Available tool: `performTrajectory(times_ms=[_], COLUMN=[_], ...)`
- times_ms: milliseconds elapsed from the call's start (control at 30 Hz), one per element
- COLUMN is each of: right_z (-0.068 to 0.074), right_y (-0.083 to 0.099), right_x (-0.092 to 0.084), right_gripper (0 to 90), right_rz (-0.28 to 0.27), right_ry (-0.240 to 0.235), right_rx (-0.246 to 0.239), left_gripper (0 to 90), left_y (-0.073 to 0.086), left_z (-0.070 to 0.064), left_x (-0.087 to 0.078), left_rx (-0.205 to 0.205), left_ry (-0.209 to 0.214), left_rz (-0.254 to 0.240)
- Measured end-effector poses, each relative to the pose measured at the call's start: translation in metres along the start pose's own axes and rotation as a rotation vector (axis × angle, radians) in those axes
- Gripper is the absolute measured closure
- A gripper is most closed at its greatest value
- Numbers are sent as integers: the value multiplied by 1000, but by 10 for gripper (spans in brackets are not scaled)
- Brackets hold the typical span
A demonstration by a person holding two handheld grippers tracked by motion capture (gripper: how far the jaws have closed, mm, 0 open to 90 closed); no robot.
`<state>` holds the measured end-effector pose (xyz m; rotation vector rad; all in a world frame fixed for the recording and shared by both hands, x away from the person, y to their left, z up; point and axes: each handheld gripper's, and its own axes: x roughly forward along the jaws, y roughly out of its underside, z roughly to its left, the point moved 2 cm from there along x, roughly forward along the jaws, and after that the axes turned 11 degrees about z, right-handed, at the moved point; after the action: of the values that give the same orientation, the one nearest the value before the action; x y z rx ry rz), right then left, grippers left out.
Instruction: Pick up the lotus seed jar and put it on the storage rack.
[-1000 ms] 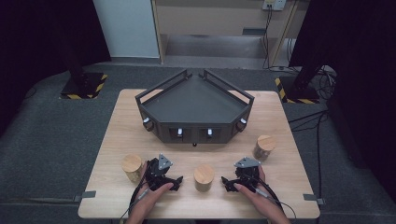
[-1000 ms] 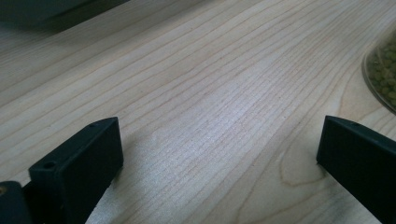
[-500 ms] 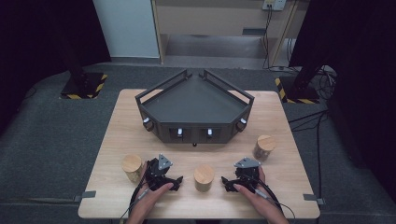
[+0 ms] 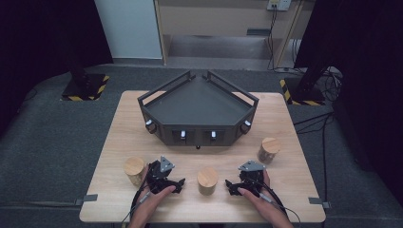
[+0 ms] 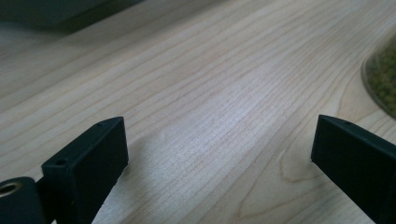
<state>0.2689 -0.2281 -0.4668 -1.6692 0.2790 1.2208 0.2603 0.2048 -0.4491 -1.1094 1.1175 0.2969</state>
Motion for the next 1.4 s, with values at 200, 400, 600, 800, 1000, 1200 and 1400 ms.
performTrajectory(times_ms=[200, 400, 600, 800, 1000, 1200, 1400], right_z=[0, 0, 0, 0, 0, 0, 0], right_y=[0, 0, 0, 0, 0, 0, 0], right_x=[0, 0, 0, 0, 0, 0, 0], right_gripper=[8, 8, 8, 8, 8, 8, 8], right_rz=[0, 0, 0, 0, 0, 0, 0], right_ry=[0, 0, 0, 0, 0, 0, 0], right_rx=[0, 0, 0, 0, 0, 0, 0], left_gripper=[40, 38, 38, 35, 35, 35, 36], left_y=[-2, -3, -8, -12, -13, -13, -11], left_z=[-3, -7, -13, -16, -15, -9, -4], left_x=[-11, -18, -27, -37, -46, -55, -62], left_rx=[15, 32, 52, 70, 70, 58, 49], left_ry=[-5, -12, -20, -13, -23, -28, -41], left_rz=[-19, -23, -12, -32, -48, -58, -67])
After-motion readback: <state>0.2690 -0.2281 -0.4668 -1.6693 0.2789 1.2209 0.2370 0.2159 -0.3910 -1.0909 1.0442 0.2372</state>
